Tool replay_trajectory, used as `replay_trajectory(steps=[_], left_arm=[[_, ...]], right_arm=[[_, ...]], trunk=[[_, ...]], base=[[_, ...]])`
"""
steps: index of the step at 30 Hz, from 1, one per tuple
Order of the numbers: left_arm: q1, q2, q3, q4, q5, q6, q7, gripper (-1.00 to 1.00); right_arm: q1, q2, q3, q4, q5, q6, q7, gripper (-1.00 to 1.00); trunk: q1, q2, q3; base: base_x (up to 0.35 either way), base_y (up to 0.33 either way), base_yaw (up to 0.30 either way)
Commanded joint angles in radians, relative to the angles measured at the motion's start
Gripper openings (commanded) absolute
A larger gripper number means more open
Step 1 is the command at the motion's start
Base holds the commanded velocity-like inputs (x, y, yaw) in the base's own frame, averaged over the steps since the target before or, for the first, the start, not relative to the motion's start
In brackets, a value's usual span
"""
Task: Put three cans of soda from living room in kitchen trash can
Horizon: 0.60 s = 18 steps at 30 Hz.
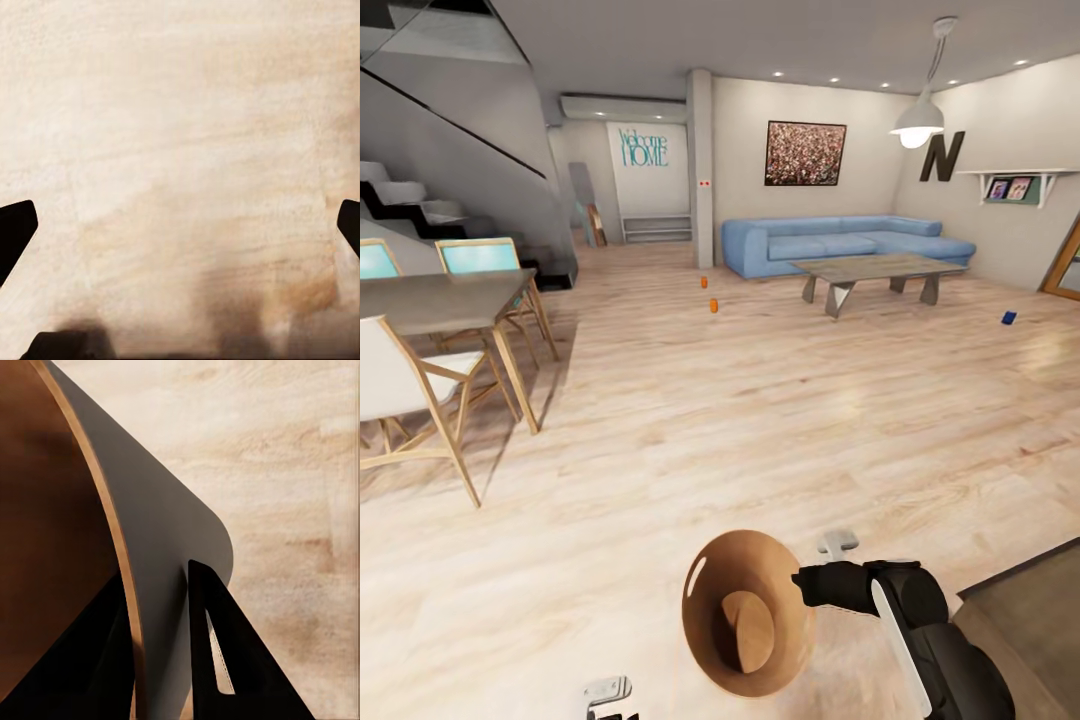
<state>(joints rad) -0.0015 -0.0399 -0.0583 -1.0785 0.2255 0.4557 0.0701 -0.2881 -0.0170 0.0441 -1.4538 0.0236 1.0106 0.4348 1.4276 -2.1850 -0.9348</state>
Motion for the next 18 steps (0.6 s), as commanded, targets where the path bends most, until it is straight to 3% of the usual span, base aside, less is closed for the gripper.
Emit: replay_trajectory(steps=[1, 18], left_arm=[[0.0, 0.0, 0.0, 0.0, 0.0, 0.0, 0.0, 1.0], [0.0, 0.001, 0.0, 0.003, 0.002, -0.002, 0.0, 1.0]], right_arm=[[0.0, 0.0, 0.0, 0.0, -0.028, 0.005, 0.004, -1.0], [0.0, 0.0, -0.001, 0.0, -0.028, 0.005, 0.005, -1.0]], trunk=[[0.0, 0.0, 0.0], [0.0, 0.0, 0.0]], base=[[0.338, 0.0, 0.0], [0.338, 0.0, 0.0]])
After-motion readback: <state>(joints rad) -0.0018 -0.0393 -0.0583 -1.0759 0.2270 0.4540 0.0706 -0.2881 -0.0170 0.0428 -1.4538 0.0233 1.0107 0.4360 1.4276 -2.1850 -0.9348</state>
